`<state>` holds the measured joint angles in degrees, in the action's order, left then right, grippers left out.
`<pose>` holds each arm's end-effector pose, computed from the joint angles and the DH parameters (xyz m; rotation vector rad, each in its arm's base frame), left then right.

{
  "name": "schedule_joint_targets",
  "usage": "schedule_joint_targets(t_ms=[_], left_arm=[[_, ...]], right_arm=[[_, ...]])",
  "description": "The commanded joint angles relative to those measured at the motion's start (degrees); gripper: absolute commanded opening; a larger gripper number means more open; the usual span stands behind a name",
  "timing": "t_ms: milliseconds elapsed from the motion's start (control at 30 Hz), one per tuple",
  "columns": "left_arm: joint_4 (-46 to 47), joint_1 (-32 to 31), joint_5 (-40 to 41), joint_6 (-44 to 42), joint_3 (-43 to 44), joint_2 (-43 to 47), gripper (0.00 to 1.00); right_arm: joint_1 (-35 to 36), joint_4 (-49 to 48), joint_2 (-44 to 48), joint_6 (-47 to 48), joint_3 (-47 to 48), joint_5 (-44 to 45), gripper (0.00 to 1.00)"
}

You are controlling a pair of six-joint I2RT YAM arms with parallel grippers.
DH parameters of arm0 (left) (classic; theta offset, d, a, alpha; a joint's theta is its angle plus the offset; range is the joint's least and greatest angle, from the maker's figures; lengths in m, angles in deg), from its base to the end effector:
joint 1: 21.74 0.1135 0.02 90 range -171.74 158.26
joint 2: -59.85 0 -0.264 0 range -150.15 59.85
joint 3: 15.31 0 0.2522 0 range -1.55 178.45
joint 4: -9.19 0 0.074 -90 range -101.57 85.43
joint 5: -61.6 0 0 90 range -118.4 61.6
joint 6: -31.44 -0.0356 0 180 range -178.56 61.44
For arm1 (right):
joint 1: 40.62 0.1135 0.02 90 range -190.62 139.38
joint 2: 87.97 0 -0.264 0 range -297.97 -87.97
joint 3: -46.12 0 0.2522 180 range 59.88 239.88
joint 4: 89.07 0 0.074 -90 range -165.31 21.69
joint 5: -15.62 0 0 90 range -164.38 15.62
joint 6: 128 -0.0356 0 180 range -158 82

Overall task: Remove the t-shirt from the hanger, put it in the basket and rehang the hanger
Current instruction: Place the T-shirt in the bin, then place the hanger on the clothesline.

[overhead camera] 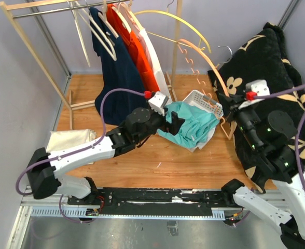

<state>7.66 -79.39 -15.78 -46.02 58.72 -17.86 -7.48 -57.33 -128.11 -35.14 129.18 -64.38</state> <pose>0.1798 -0.2694 0.3454 0.4951 1.6408 -0.7408 0.0954 0.0549 0.4766 -0.2863 1.3562 0.3217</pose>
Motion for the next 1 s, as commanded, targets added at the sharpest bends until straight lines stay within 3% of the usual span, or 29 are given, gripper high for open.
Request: schedule_joint_targets(t_ms=[0, 200, 533, 967], left_arm=[[1.8, -0.5, 6.2, 2.7, -6.3, 8.9, 0.97], [-1.9, -0.6, 9.9, 3.0, -12.5, 19.8, 0.97], [-9.4, -0.6, 15.7, 4.7, -18.0, 33.8, 0.96], [-14.8, -0.6, 19.5, 6.4, -22.6, 44.6, 0.94]], right_arm=[[1.2, -8.8, -5.5, -0.7, 4.2, -3.7, 0.01], [1.1, -15.7, -13.6, 0.2, 6.9, -6.9, 0.01], [1.0, -18.4, -27.8, 1.5, 18.6, -10.8, 0.01], [-0.1, -26.1, -41.4, -0.4, 26.9, -12.4, 0.01]])
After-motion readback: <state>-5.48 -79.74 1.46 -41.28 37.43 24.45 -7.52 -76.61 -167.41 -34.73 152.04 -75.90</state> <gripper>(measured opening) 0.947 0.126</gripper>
